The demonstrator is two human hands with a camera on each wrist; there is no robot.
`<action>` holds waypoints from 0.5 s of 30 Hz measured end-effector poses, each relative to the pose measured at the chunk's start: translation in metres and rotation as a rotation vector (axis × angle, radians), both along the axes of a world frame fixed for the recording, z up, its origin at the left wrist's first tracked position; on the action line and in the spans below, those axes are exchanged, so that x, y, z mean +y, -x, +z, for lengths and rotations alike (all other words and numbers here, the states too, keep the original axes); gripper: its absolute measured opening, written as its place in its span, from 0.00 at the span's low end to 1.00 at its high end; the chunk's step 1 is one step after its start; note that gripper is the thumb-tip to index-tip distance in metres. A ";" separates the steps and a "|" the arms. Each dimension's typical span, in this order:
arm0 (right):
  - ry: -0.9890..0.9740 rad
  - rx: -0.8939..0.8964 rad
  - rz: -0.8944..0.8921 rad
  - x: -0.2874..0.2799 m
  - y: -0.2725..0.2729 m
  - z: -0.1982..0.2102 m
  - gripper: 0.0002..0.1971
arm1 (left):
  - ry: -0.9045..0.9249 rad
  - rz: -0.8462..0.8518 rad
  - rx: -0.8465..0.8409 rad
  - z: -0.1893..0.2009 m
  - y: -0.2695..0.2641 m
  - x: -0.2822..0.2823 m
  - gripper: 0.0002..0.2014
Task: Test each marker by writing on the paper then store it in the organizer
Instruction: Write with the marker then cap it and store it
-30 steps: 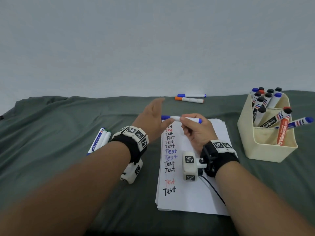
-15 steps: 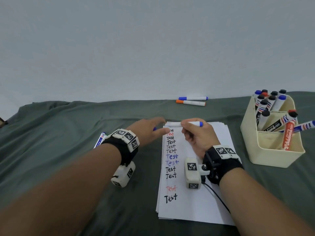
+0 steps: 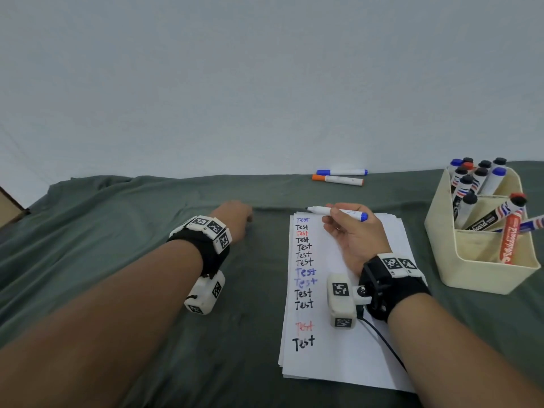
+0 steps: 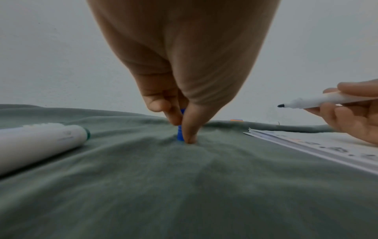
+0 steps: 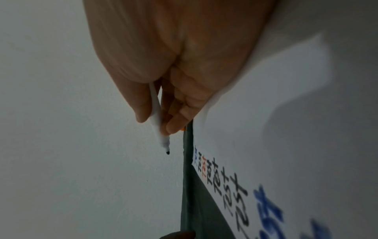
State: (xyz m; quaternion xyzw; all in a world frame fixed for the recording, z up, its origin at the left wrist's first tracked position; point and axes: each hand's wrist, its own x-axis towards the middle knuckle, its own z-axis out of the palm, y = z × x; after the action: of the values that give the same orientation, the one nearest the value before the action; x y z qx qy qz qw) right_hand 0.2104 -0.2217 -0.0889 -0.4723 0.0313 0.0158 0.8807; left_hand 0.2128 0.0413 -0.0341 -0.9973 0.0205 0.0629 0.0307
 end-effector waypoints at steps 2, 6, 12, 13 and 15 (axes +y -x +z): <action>-0.043 0.007 0.005 0.000 0.001 0.003 0.05 | -0.017 0.027 -0.022 0.001 0.006 -0.003 0.20; -0.114 0.030 -0.015 -0.001 0.003 0.007 0.06 | -0.243 0.023 -0.331 0.005 0.025 -0.028 0.31; -0.107 0.015 -0.050 0.001 0.006 0.009 0.12 | 0.037 -0.196 0.176 -0.027 0.040 -0.073 0.50; -0.104 0.019 -0.060 0.001 0.005 0.009 0.13 | 0.072 -0.179 0.256 -0.031 0.040 -0.074 0.50; -0.107 0.049 -0.101 0.000 0.003 0.008 0.14 | 0.103 -0.167 0.323 -0.034 0.039 -0.076 0.50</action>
State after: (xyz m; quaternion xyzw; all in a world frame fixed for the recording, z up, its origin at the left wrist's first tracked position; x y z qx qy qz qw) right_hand 0.2072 -0.2213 -0.0804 -0.4217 0.0758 -0.0156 0.9034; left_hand 0.1742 -0.0343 -0.0678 -0.9693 0.1113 0.2183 -0.0190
